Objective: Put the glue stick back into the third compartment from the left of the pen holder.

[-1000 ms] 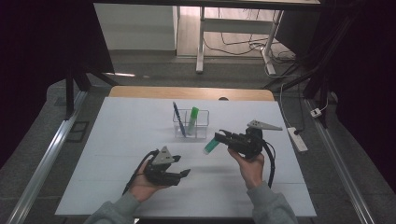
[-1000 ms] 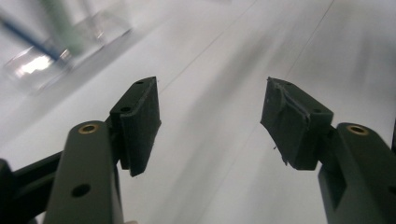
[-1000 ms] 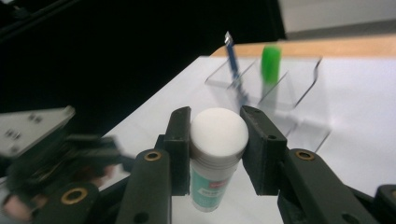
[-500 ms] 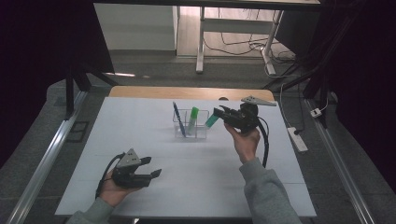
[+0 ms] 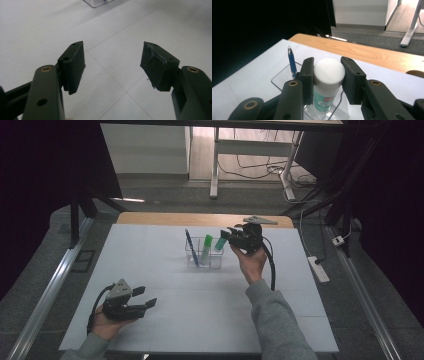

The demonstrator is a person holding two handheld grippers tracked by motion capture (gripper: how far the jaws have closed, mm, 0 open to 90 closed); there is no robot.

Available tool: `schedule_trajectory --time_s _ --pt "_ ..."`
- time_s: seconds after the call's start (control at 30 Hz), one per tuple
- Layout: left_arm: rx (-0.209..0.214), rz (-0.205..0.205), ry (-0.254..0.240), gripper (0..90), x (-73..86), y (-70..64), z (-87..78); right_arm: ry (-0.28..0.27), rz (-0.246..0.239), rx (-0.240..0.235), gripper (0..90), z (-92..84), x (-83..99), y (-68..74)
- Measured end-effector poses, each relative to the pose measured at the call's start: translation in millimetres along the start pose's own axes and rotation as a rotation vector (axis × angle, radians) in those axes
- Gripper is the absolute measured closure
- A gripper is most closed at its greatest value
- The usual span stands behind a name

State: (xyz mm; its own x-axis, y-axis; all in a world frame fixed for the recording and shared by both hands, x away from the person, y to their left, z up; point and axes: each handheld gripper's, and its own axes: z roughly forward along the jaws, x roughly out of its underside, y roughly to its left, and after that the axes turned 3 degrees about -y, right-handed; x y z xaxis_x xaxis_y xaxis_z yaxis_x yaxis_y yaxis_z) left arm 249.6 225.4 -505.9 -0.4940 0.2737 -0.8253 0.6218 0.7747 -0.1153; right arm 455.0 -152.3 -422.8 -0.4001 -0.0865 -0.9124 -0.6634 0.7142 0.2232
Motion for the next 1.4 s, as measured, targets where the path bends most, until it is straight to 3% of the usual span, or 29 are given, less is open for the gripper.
schedule_trajectory --time_s 0.1,0.4,0.8,0.9,1.23,1.4 --pt "-0.008 -0.012 0.002 35.5 2.0 3.4 -1.6 0.016 0.01 -0.009 49.9 3.0 4.0 -0.4" --pt "-0.014 -0.028 0.003 35.0 3.1 6.8 -3.1 -0.007 -0.02 -0.033 47.6 -38.8 14.5 -1.3" --pt "-0.007 -0.021 0.022 35.1 3.2 6.2 1.1 0.049 -0.08 -0.054 46.5 -101.8 50.3 -5.0" --pt "-0.003 -0.021 0.026 35.1 3.6 6.4 1.6 0.059 -0.068 -0.079 46.4 -116.6 59.2 -6.9" --pt "0.004 -0.017 0.014 35.1 1.3 7.1 0.7 0.107 -0.137 -0.043 43.8 -158.7 93.2 -7.4" --pt "0.011 -0.009 0.007 35.1 -1.0 6.3 1.0 0.115 -0.135 -0.03 43.6 -173.8 107.9 -14.0"
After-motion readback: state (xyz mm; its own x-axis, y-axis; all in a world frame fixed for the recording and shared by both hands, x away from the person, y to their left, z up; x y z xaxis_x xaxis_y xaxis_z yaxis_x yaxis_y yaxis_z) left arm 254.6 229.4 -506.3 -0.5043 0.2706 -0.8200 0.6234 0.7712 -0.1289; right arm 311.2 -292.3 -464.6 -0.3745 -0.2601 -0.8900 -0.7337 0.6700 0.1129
